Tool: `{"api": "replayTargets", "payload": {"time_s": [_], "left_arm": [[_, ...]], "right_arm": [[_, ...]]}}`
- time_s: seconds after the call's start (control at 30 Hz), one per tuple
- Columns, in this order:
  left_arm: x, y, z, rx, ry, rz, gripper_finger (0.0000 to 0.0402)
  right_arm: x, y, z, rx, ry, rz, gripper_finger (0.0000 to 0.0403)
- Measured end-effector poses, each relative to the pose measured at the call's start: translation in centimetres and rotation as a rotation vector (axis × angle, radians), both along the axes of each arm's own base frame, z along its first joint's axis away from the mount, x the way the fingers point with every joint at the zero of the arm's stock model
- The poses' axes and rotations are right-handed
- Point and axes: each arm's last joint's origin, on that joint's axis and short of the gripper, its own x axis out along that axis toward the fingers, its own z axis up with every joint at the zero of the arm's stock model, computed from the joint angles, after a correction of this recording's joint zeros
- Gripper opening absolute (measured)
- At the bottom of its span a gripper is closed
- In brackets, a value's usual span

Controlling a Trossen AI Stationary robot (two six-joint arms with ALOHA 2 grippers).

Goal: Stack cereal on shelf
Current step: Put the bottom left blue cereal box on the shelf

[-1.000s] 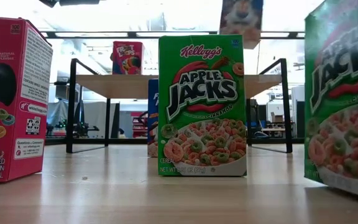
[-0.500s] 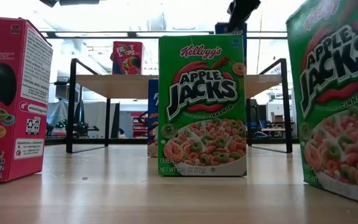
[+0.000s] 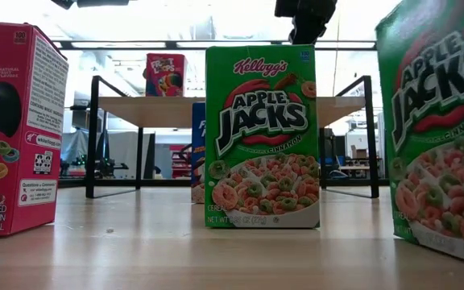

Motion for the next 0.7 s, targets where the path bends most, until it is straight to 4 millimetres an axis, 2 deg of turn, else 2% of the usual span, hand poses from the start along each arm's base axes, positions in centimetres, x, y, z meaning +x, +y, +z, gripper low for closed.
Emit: {"api": "replayTargets", "payload": {"time_s": [0.7], "left_arm": [[0.0,0.0,0.0,0.0,0.0,0.0,0.0245]], "right_arm": [[0.02,-0.09,-0.24,-0.001,0.017,0.035,0.0187]]}}
